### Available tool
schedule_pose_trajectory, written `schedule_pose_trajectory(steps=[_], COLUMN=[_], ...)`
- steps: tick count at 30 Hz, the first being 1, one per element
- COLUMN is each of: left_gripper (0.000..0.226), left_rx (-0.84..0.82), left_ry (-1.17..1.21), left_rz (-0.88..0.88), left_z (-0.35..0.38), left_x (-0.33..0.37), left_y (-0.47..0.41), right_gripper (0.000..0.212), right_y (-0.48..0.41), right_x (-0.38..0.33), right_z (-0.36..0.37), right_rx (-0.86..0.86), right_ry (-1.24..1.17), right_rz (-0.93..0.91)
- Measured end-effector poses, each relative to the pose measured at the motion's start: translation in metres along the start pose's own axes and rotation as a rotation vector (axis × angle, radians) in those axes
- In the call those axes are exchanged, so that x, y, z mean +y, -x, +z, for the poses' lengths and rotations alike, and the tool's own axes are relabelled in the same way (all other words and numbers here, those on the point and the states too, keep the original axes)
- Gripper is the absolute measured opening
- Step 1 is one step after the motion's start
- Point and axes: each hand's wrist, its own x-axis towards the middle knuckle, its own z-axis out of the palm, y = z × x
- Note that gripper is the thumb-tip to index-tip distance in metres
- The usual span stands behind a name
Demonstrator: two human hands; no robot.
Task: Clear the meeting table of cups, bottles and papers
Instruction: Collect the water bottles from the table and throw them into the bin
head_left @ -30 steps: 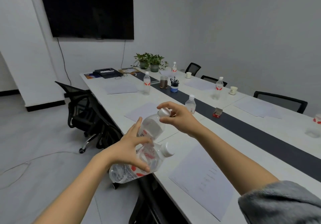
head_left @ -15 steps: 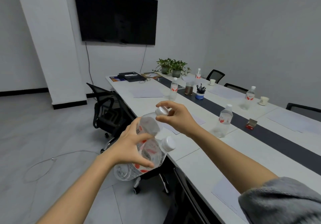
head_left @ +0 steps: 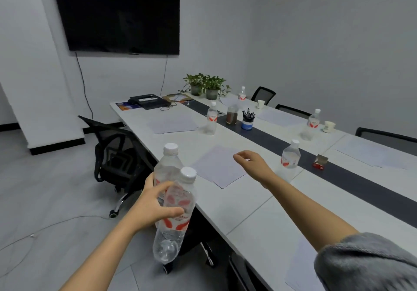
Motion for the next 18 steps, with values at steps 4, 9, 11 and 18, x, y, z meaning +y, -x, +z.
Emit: schedule_pose_trajectory(steps=[4, 9, 11, 18], left_gripper=[0.056, 0.062, 0.063, 0.062], left_rx=[0.046, 0.04, 0.058, 0.057], left_ry=[0.133, 0.345, 0.389, 0.463], left_rz=[-0.049, -0.115, -0.129, -0.206], left_z=[-0.003, 0.001, 0.005, 0.017], left_x=[-0.019, -0.041, -0.046, -0.077], left_y=[-0.073, -0.173, -0.202, -0.272], right_gripper=[0.039, 0.039, 0.04, 0.047], right_y=[-0.067, -0.142, -0.165, -0.216], right_x=[0.057, 0.113, 0.128, 0.167], right_z=[-0.026, -0.065, -0.081, -0.104], right_rx=[0.182, 0.395, 0.475, 0.538], right_ry=[-0.003, 0.086, 0.164, 0.366], right_rz=[0.182, 0.342, 0.398, 0.528])
